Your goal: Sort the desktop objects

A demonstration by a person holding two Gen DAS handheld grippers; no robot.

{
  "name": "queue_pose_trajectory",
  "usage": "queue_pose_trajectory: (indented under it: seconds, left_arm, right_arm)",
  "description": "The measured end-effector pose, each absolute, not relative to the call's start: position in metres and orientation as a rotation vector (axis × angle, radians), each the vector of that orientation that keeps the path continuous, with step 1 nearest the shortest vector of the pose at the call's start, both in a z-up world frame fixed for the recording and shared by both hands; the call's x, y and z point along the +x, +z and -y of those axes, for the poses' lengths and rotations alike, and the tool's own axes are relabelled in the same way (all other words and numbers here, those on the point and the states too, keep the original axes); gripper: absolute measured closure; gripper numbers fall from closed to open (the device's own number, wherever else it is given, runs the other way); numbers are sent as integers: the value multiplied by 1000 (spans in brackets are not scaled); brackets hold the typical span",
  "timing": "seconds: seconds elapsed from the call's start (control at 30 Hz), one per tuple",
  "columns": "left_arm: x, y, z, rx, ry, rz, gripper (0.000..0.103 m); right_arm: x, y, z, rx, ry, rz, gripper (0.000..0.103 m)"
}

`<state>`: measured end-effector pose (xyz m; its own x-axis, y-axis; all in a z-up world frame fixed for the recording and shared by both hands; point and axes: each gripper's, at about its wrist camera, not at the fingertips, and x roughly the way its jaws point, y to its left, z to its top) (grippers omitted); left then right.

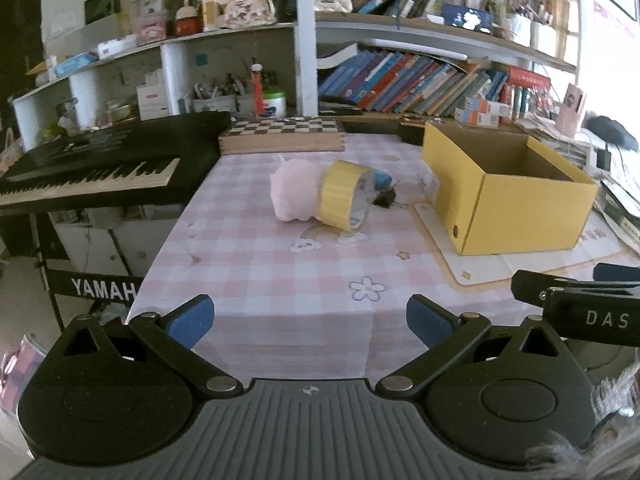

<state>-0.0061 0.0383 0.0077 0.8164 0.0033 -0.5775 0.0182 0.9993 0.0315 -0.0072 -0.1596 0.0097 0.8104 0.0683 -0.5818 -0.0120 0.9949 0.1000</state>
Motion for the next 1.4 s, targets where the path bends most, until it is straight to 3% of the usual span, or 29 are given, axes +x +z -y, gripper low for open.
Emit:
queue_pose_trajectory:
  seconds: [0.27,0.5,1.4]
  left_arm:
    - [-15,12,-61,-12,60,-601,0]
    - [-21,14,-73,-36,101,-584,1]
    - [38,6,-88,-55,125,-580,2]
  right_arm:
    - [2,11,137,77,138,-627,15]
    - [7,11,122,64,218,-621,20]
    - [63,-3,103,71,341,-634,21]
